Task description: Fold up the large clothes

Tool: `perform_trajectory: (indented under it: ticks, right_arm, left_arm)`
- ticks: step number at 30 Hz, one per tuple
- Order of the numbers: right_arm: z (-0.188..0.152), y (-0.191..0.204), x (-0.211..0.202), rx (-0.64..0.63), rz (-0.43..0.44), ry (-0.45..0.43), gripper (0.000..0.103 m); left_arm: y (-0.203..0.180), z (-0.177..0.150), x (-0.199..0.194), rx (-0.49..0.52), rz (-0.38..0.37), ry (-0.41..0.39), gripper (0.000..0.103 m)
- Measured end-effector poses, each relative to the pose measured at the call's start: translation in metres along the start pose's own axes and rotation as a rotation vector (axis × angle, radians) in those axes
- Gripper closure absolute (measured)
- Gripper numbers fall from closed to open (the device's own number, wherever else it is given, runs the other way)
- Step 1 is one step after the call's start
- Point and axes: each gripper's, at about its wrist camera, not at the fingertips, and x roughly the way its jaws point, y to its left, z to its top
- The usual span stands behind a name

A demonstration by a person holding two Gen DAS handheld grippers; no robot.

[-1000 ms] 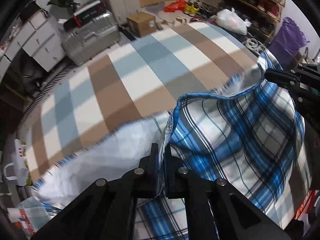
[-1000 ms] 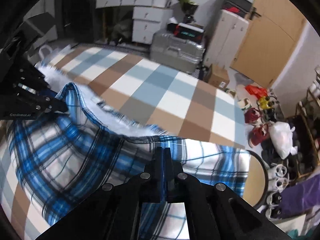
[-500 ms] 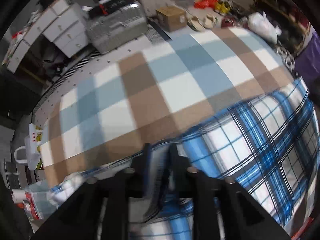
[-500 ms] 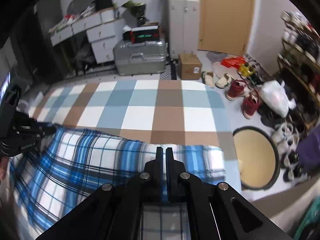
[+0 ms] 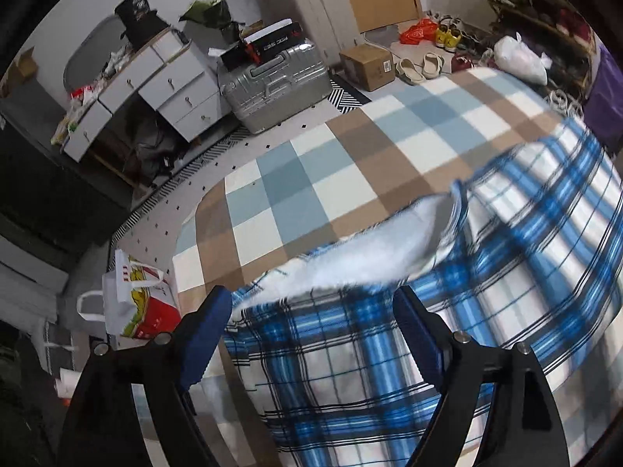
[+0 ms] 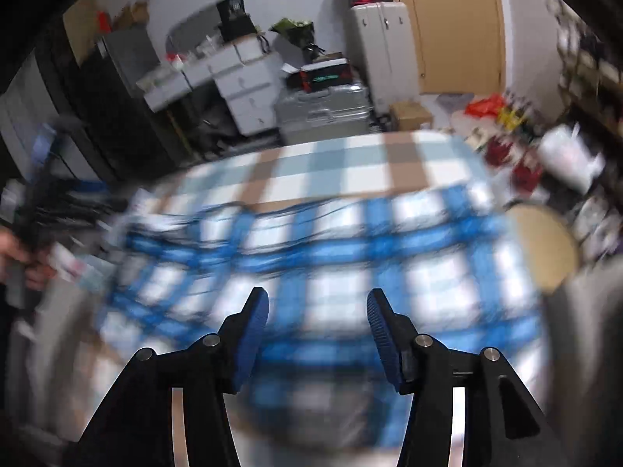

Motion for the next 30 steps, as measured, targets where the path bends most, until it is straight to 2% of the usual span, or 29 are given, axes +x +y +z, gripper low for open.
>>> perform_trajectory:
  ticks: [1,2,3,4,6,7,9,10,13,15,17,19,21,23,26,30]
  right_arm:
    - [-0.017,0.011,-0.013,0.037,0.085,-0.06,0.049]
    - [-0.029,0.019,-0.022,0.044,0.118,-0.112,0.049]
    - [-0.045,0.03,-0.034,0.022,0.124,-0.184,0.044]
    - [-0.058,0.038,-0.042,-0.015,0.111,-0.251,0.034]
    - [-0.084,0.046,-0.053,-0.077,0.051,-0.387,0.022]
    - [-0.085,0.049,-0.052,-0.117,0.005,-0.379,0.015]
    - [-0.08,0.051,-0.046,-0.167,-0.072,-0.373,0.013]
    - [-0.08,0.046,-0.043,-0.147,-0.127,-0.388,0.013]
    - [-0.075,0.029,-0.029,-0.049,-0.13,-0.312,0.013]
    - [-0.073,0.02,-0.021,-0.012,-0.15,-0.284,0.013]
    - [-0.073,0.012,-0.019,0.014,-0.133,-0.271,0.013]
    - [-0.073,0.01,-0.019,0.011,-0.135,-0.268,0.013]
    - [-0.072,0.011,-0.018,-0.009,-0.131,-0.275,0.013]
    - [-0.074,0.012,-0.019,-0.022,-0.113,-0.278,0.013]
    - [-0.076,0.015,-0.019,-0.038,-0.095,-0.268,0.013]
    - [-0.078,0.021,-0.018,-0.077,-0.101,-0.267,0.013]
  left_arm:
    - [-0.002,-0.002,-0.003,0.01,0.01,-0.03,0.021]
    - [-0.008,-0.005,-0.008,0.036,0.006,-0.084,0.021]
    - [-0.012,-0.008,-0.016,0.07,0.002,-0.144,0.021]
    - [-0.019,-0.01,-0.022,0.111,0.013,-0.201,0.021]
    - [-0.035,-0.009,-0.027,0.179,0.063,-0.268,0.021]
    - [-0.039,-0.006,-0.025,0.189,0.054,-0.275,0.021]
    - [-0.042,-0.001,-0.017,0.191,0.029,-0.271,0.021]
    - [-0.044,0.003,-0.011,0.193,0.031,-0.261,0.021]
    - [-0.049,0.006,0.007,0.212,0.028,-0.241,0.021]
    - [-0.053,0.004,0.017,0.241,0.02,-0.219,0.021]
    - [-0.055,0.003,0.022,0.258,0.015,-0.206,0.022]
    - [-0.054,0.002,0.02,0.256,-0.042,-0.206,0.035]
    - [-0.053,0.002,0.021,0.248,-0.058,-0.192,0.072]
    - [-0.055,0.002,0.025,0.244,-0.069,-0.168,0.091]
    - [-0.06,0.002,0.026,0.258,-0.075,-0.155,0.099]
    - [-0.063,0.007,0.018,0.267,-0.023,-0.192,0.102]
